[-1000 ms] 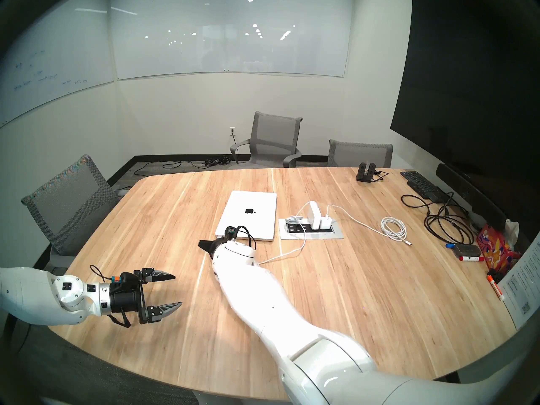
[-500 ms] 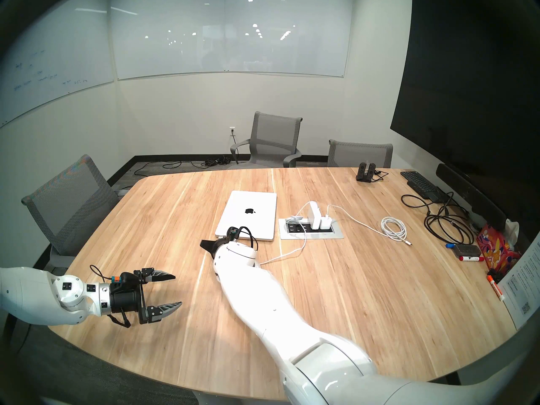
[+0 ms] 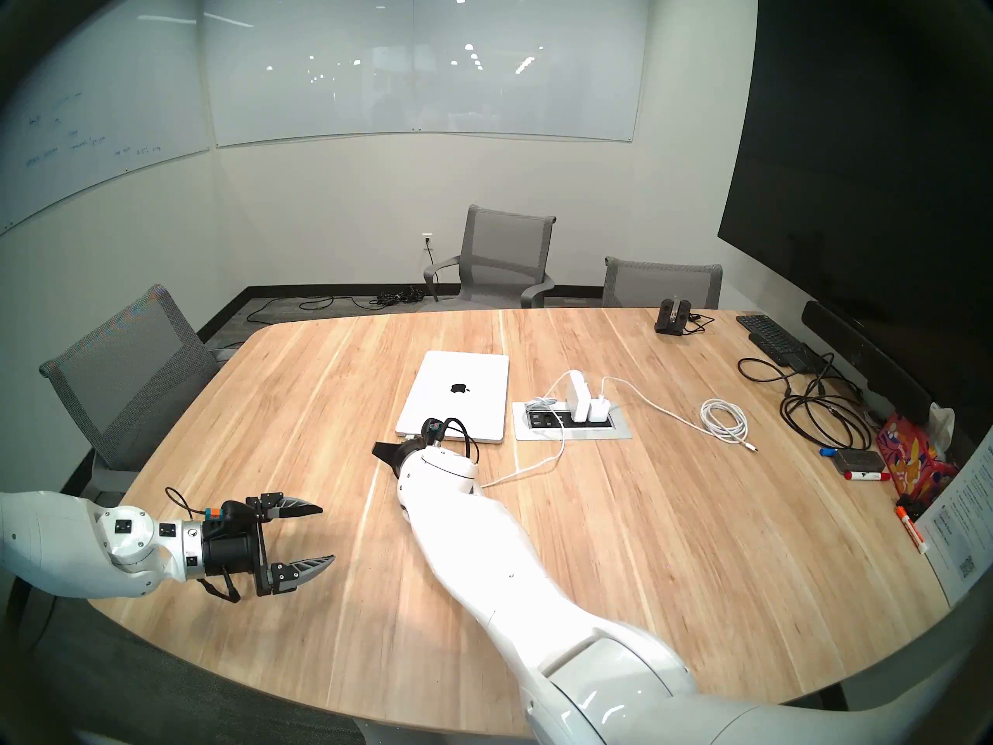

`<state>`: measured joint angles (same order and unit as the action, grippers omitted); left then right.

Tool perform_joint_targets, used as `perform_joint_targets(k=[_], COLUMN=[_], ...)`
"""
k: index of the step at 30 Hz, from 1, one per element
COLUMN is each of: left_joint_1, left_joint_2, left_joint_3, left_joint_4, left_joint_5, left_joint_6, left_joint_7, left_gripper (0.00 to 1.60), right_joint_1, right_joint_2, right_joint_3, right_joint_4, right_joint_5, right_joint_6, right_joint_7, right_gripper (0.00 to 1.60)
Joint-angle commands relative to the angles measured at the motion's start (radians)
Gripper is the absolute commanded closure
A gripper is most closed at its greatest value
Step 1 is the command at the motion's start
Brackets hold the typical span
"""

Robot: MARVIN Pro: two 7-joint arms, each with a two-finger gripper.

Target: Plug the charging cable into the port of a MacBook

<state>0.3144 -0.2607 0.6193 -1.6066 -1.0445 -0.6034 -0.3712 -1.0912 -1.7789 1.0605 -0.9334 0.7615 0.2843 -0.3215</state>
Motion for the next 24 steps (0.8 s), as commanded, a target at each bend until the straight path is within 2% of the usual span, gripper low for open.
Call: perform_joint_targets(k=[1, 11, 24], left_joint_1=[-0.007, -0.008, -0.008], left_joint_2=[-0.001, -0.001, -0.001], left_joint_3=[-0.007, -0.007, -0.007], left_joint_4=[0.0, 0.0, 0.0], left_joint_5=[0.0, 0.0, 0.0], left_joint_6=[-0.002, -0.002, -0.002], left_joint_7=[0.001, 0.001, 0.001], left_gripper=[0.0, 0.0, 0.0], right_joint_1=[-0.009, -0.023, -0.001], right_joint_2=[0.007, 0.011, 0.0], right_joint_3=[-0.008, -0.016, -0.012], right_joint_4=[-0.033, -0.056, -0.012], right_joint_5=[0.0, -0.004, -0.016], right_joint_6=[0.01, 0.024, 0.007], right_joint_7=[0.013, 0.02, 0.034], right_gripper=[1.6, 1.6, 1.6])
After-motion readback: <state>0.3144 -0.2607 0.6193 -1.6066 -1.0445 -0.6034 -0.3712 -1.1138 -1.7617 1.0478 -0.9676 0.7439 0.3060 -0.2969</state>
